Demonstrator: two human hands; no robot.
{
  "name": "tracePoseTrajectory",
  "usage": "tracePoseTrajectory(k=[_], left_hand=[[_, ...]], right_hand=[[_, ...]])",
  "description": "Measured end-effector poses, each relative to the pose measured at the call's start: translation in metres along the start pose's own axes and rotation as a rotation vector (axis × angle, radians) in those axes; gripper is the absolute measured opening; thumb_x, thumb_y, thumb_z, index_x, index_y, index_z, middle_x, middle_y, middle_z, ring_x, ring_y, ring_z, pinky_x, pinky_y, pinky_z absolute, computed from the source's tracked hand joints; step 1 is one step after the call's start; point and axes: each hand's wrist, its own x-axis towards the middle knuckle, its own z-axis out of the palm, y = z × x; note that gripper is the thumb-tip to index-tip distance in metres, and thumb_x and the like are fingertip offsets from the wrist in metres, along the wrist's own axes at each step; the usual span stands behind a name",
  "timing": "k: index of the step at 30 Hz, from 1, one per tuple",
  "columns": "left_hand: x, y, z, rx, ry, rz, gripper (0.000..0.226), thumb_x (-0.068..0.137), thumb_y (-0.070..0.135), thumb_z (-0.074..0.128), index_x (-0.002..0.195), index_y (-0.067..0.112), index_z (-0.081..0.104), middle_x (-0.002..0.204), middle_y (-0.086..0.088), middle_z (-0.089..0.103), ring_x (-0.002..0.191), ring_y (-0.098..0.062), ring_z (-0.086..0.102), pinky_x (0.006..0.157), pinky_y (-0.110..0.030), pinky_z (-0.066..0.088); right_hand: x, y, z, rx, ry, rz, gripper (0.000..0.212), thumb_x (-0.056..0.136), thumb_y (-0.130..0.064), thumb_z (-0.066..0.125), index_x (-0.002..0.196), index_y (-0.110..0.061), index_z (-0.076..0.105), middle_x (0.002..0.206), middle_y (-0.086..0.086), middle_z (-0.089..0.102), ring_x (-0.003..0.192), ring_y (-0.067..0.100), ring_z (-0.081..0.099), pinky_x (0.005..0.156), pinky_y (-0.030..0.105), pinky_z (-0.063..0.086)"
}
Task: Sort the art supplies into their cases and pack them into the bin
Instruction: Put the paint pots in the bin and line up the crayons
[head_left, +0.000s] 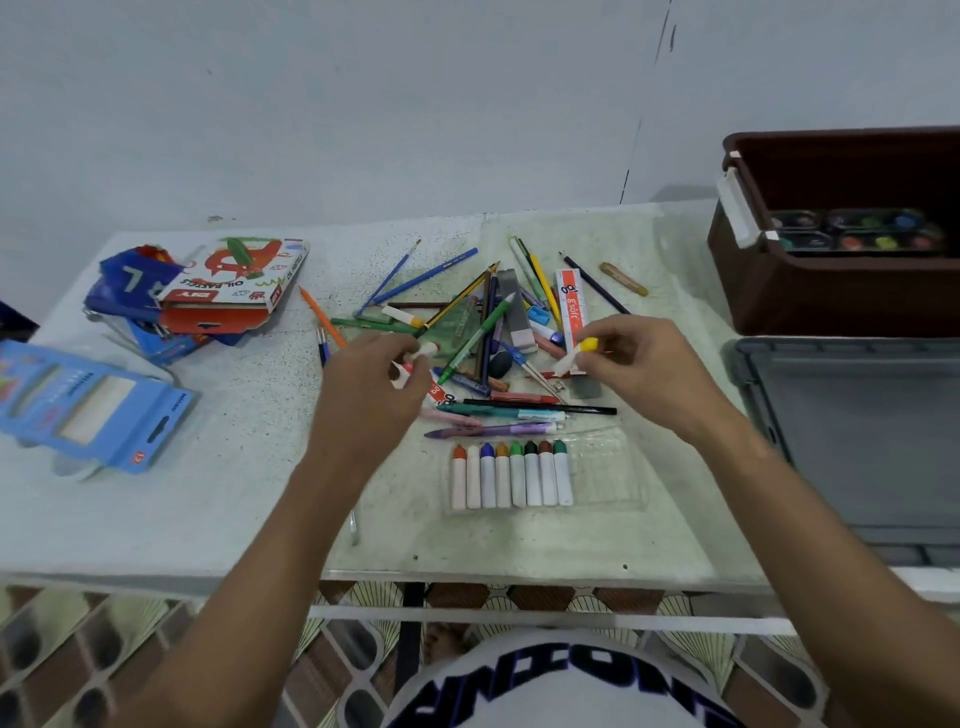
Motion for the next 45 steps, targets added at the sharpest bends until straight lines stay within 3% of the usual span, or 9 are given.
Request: tracePoseTrajectory(k=[5, 10, 14, 16, 19, 25, 32, 38, 45], left_hand=[[-0.043, 0.04, 0.026, -0.17, -0.084, 0.031, 0.018, 0.085, 0.013, 0.069, 0.103, 0.01, 0.072, 0.087, 0.006, 0.064, 0.068, 0.005, 0.055, 0.065, -0.002, 0.043], [-0.073, 0.058, 0.053, -0.241, -0.117, 0.11, 0.012, 0.083, 0.016, 0.071, 0.094, 0.011, 0.072, 0.086, 0.003, 0.067, 0.066, -0.004, 0.056, 0.064, -0.018, 0.048], [-0.084, 0.071, 0.063, -0.231, -0.142, 0.147, 0.012, 0.083, 0.019, 0.07, 0.093, 0.012, 0.072, 0.09, 0.003, 0.067, 0.071, -0.003, 0.054, 0.067, -0.011, 0.044], [-0.087, 0.073, 0.068, -0.203, -0.149, 0.168, 0.014, 0.083, 0.021, 0.069, 0.094, 0.012, 0.073, 0.091, 0.0, 0.068, 0.078, -0.01, 0.061, 0.068, -0.02, 0.05], [-0.089, 0.074, 0.073, -0.137, -0.176, 0.207, 0.021, 0.087, 0.025, 0.061, 0.096, 0.011, 0.072, 0.091, -0.003, 0.067, 0.081, -0.019, 0.062, 0.065, -0.034, 0.054], [-0.09, 0.073, 0.078, -0.087, -0.217, 0.211, 0.013, 0.083, 0.016, 0.068, 0.092, 0.008, 0.073, 0.086, -0.005, 0.064, 0.078, -0.021, 0.06, 0.06, -0.038, 0.053], [-0.086, 0.074, 0.078, -0.079, -0.3, 0.232, 0.019, 0.08, 0.026, 0.068, 0.088, 0.01, 0.074, 0.082, -0.002, 0.063, 0.076, -0.02, 0.059, 0.066, -0.033, 0.051], [-0.083, 0.07, 0.078, -0.046, -0.39, 0.26, 0.037, 0.087, 0.042, 0.049, 0.093, 0.017, 0.075, 0.085, 0.002, 0.059, 0.081, -0.016, 0.052, 0.068, -0.034, 0.048], [-0.081, 0.067, 0.077, -0.031, -0.44, 0.237, 0.027, 0.089, 0.028, 0.059, 0.108, 0.014, 0.071, 0.097, -0.002, 0.057, 0.091, -0.018, 0.051, 0.077, -0.031, 0.045]], right_hand=[[-0.033, 0.005, -0.006, 0.274, -0.093, 0.041, 0.019, 0.087, -0.011, 0.067, 0.104, -0.019, 0.07, 0.097, -0.005, 0.072, 0.09, 0.006, 0.068, 0.077, 0.017, 0.054], [-0.056, 0.024, -0.005, -0.052, -0.144, 0.054, 0.031, 0.083, -0.026, 0.071, 0.114, -0.025, 0.067, 0.085, -0.009, 0.065, 0.065, 0.001, 0.06, 0.058, 0.013, 0.046], [-0.063, 0.028, 0.001, -0.113, -0.103, 0.141, 0.024, 0.073, -0.032, 0.081, 0.088, -0.023, 0.065, 0.076, -0.002, 0.064, 0.061, 0.008, 0.059, 0.053, 0.021, 0.049], [-0.064, 0.027, 0.005, -0.128, -0.097, 0.148, 0.025, 0.072, -0.034, 0.081, 0.085, -0.019, 0.066, 0.077, 0.001, 0.064, 0.064, 0.013, 0.061, 0.054, 0.025, 0.052], [-0.064, 0.024, 0.013, -0.175, -0.086, 0.136, 0.025, 0.077, -0.035, 0.077, 0.093, -0.018, 0.068, 0.084, 0.003, 0.065, 0.071, 0.014, 0.062, 0.058, 0.019, 0.049], [-0.062, 0.022, 0.016, -0.229, -0.108, 0.08, 0.027, 0.086, -0.03, 0.068, 0.109, -0.015, 0.068, 0.098, 0.005, 0.069, 0.082, 0.016, 0.064, 0.074, 0.025, 0.052], [-0.068, 0.033, -0.001, -0.344, -0.187, -0.017, 0.025, 0.089, -0.021, 0.065, 0.114, -0.019, 0.069, 0.101, -0.002, 0.066, 0.078, 0.007, 0.057, 0.06, 0.002, 0.036], [-0.069, 0.04, -0.001, -0.345, -0.329, -0.026, 0.032, 0.087, -0.032, 0.066, 0.119, -0.026, 0.066, 0.097, -0.007, 0.058, 0.073, 0.002, 0.049, 0.066, 0.017, 0.036], [-0.067, 0.036, 0.0, -0.383, -0.366, -0.082, 0.032, 0.088, -0.039, 0.063, 0.119, -0.035, 0.064, 0.097, -0.004, 0.054, 0.086, 0.01, 0.054, 0.075, 0.028, 0.048]])
